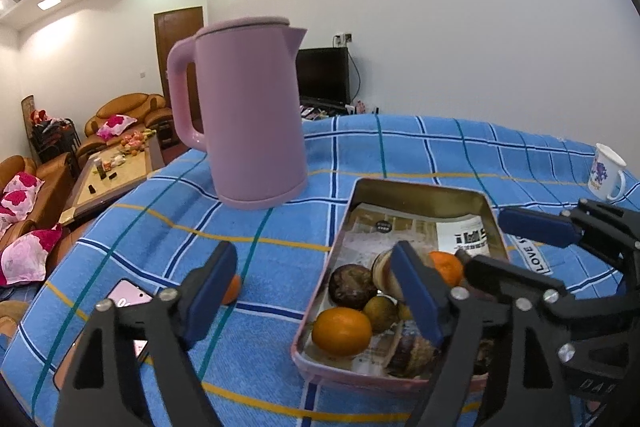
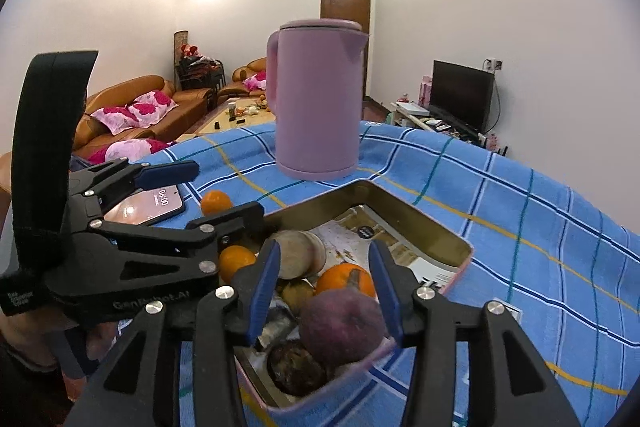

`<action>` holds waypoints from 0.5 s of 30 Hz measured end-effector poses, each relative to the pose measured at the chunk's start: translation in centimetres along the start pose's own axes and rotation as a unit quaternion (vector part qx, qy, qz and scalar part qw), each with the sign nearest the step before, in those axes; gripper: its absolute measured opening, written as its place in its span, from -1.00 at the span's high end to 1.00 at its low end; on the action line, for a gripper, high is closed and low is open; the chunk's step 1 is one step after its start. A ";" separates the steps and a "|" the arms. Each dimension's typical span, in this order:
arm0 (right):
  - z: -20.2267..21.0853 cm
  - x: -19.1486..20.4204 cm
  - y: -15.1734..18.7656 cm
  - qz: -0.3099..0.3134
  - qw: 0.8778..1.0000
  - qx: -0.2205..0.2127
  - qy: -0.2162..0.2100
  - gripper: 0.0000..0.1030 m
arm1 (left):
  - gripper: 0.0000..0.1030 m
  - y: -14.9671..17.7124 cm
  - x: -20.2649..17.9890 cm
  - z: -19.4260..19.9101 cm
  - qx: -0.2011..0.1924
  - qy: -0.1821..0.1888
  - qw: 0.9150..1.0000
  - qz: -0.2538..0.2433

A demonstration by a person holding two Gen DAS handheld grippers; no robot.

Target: Organize fruits

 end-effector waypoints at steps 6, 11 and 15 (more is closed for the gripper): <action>2.4 -3.0 -0.1 -0.013 0.999 -0.006 0.039 0.05 | -0.79 -0.9 -0.9 1.0 -0.016 0.007 1.000 0.004; 3.6 -5.2 0.1 -0.031 0.997 -0.006 0.068 0.01 | -0.81 -1.3 -2.1 1.5 -0.022 0.011 1.000 -0.004; 4.2 -5.8 0.3 -0.041 0.996 -0.006 0.076 -0.04 | -0.85 -1.7 -2.9 1.9 -0.026 0.013 1.000 -0.007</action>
Point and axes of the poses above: each gripper's, at about its wrist camera, not at the fingertips, and z roughly against the way its jaws point, x to its left, y to its underside, the point moved 8 cm from there along -z, roughly the way its jaws point, and after that the axes turned 13 degrees about -x, right-handed, at the moved point
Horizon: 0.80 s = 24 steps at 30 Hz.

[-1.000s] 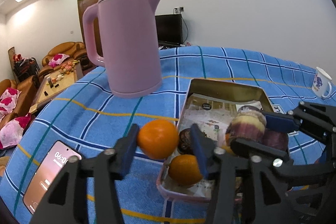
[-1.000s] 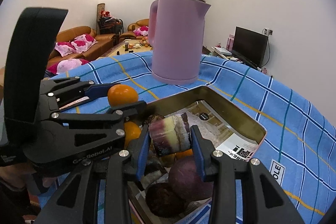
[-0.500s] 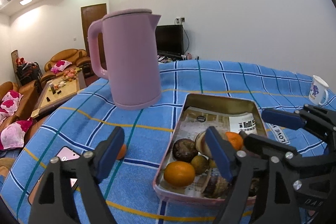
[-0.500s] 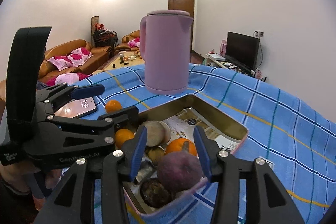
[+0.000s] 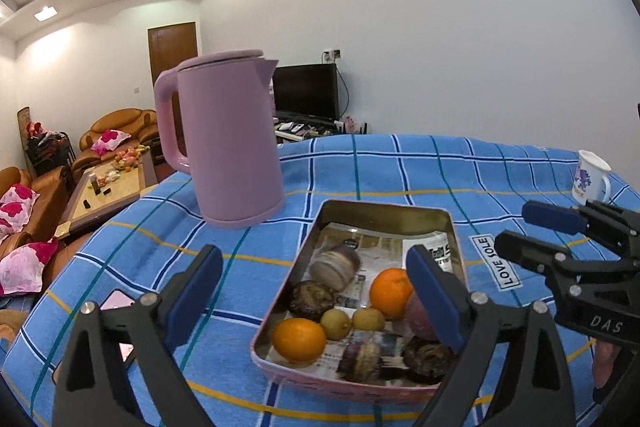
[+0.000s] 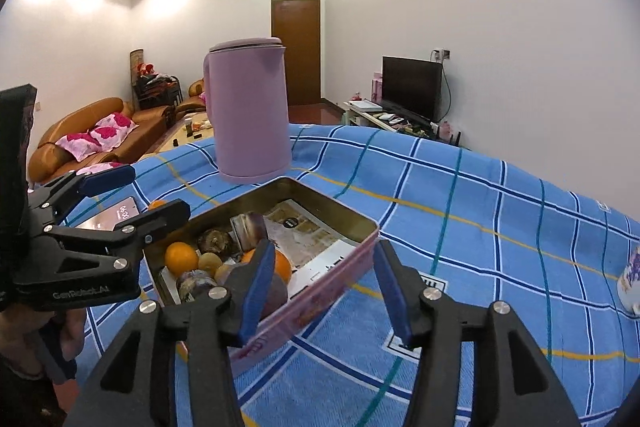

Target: Organize fruits

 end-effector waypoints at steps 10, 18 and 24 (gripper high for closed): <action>1.0 -1.3 0.1 -0.012 1.000 -0.007 0.013 -0.05 | -0.85 0.0 -2.2 0.6 -0.002 0.016 1.000 -0.014; 1.1 -1.5 0.1 -0.012 1.000 -0.007 0.015 -0.05 | -0.86 -0.2 -2.7 0.7 -0.004 0.019 1.000 -0.015; 1.2 -1.5 0.3 -0.011 1.000 -0.007 0.019 -0.05 | -0.86 -0.3 -3.1 0.6 -0.006 0.019 1.000 -0.019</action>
Point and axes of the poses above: each gripper's, at about its wrist camera, not at the fingertips, and z roughly against the way its jaws point, x to its left, y to its underside, the point moved 8 cm from there along -z, roughly the way its jaws point, and after that the axes turned 13 degrees about -x, right-handed, at the moved point
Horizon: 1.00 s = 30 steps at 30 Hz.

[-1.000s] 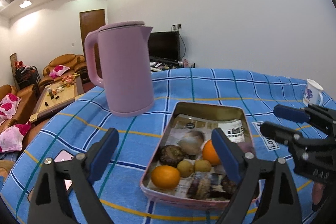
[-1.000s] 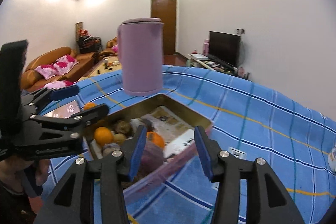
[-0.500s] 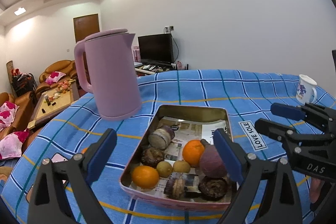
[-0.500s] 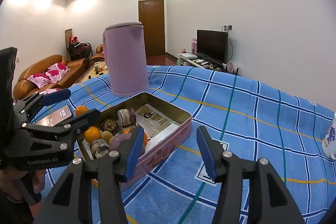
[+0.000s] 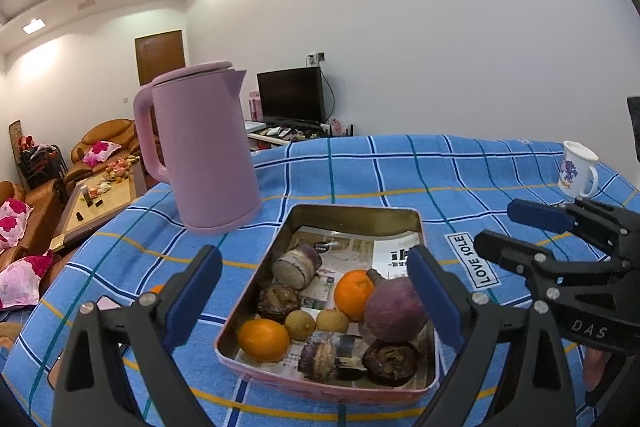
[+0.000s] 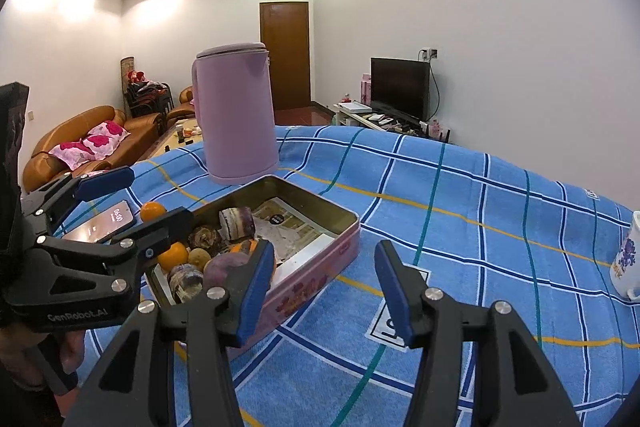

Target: Organize fruits

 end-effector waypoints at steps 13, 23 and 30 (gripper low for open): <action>0.3 -0.8 0.1 -0.007 1.000 -0.002 0.002 -0.06 | -0.86 0.0 -0.8 0.1 0.000 0.005 1.000 -0.002; 0.3 -0.9 0.1 -0.008 1.000 -0.002 0.004 -0.06 | -0.87 0.0 -0.7 0.0 0.001 0.005 1.000 -0.001; 0.4 -1.0 0.1 -0.008 1.000 -0.002 0.005 -0.06 | -0.97 -0.1 -0.7 0.1 0.000 0.001 1.000 -0.002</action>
Point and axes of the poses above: each gripper's, at about its wrist camera, not at the fingertips, and z roughly against the way its jaws point, x to its left, y to its underside, the point moved 8 cm from there along -z, roughly the way its jaws point, and after that the axes turned 13 degrees about -x, right-handed, at the moved point
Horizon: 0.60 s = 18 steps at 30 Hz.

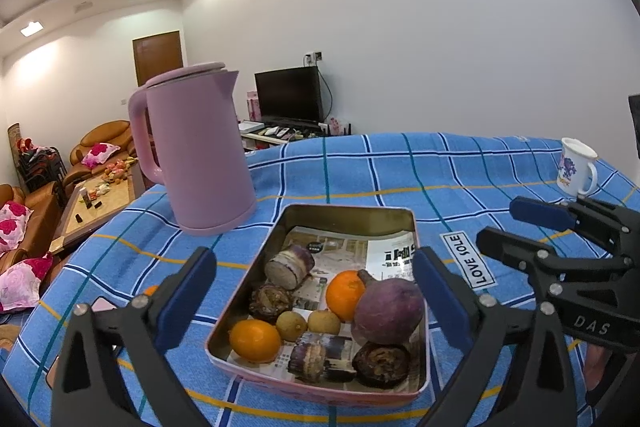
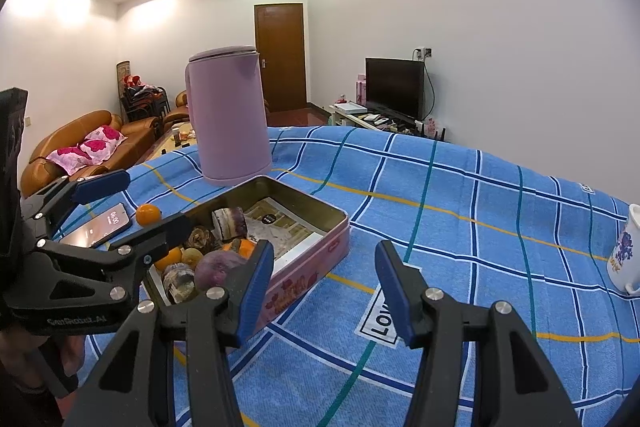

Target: Organize fruits

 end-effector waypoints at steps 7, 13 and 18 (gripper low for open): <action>-0.1 -0.4 0.1 0.000 1.000 0.002 0.003 -0.06 | -1.00 -0.1 -0.1 -0.1 -0.003 -0.001 1.000 -0.002; 0.0 -0.6 0.4 0.003 1.000 0.003 0.006 -0.06 | -1.00 0.3 -0.9 -0.5 0.010 0.010 1.000 -0.007; 0.2 -1.0 0.6 0.002 1.000 0.003 0.010 -0.06 | -1.00 0.6 -1.4 -0.7 0.020 0.017 1.000 -0.004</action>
Point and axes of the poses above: each gripper's, at about its wrist camera, not at the fingertips, and z roughly against the way its jaws point, x to its left, y to its underside, the point moved 8 cm from there along -z, roughly the way its jaws point, and after that the axes turned 13 degrees about -x, right-handed, at the moved point
